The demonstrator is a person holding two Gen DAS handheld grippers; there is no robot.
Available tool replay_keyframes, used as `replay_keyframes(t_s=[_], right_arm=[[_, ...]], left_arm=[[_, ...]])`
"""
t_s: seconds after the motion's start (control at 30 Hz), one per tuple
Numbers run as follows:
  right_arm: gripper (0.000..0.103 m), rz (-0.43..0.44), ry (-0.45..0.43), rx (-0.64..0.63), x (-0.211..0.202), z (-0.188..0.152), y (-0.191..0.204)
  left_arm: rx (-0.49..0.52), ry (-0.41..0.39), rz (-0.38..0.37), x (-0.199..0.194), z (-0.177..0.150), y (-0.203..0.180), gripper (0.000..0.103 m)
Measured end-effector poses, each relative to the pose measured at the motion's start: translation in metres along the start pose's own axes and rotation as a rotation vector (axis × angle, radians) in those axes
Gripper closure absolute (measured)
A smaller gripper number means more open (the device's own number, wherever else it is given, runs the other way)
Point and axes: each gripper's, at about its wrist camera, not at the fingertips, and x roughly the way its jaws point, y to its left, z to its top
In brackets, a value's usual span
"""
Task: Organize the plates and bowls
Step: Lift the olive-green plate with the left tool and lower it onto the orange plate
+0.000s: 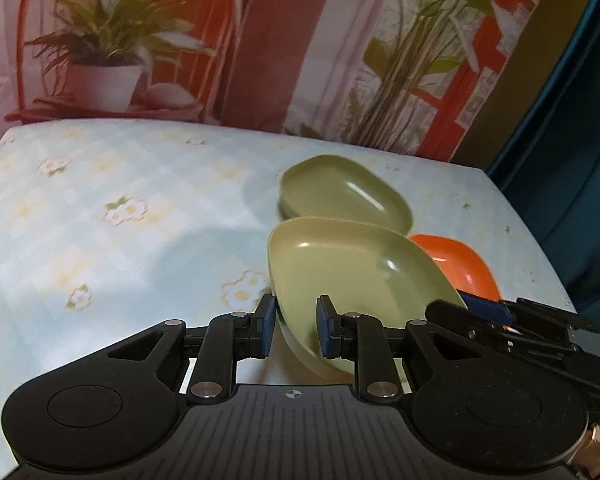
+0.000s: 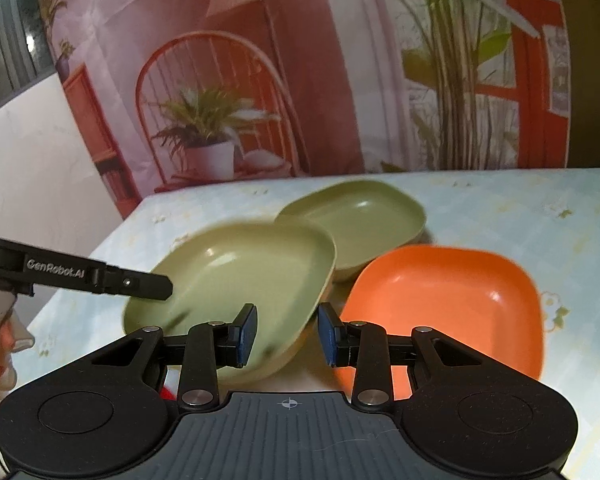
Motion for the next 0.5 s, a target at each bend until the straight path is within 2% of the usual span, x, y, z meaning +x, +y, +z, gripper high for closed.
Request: replay_keyframes(t_s=[0.3, 0.5], right_arm=[[0.071, -0.041, -0.068, 0.062, -0.02, 0.014, -0.041], [0.071, -0.086, -0.089, 0.082, -0.029, 0.012, -0.068]], left_arm=[[0.052, -0.007, -0.039, 0.014, 0.012, -0.042, 0.08], [0.111, -0.014, -0.048, 0.03, 0.02, -0.075, 0.079]])
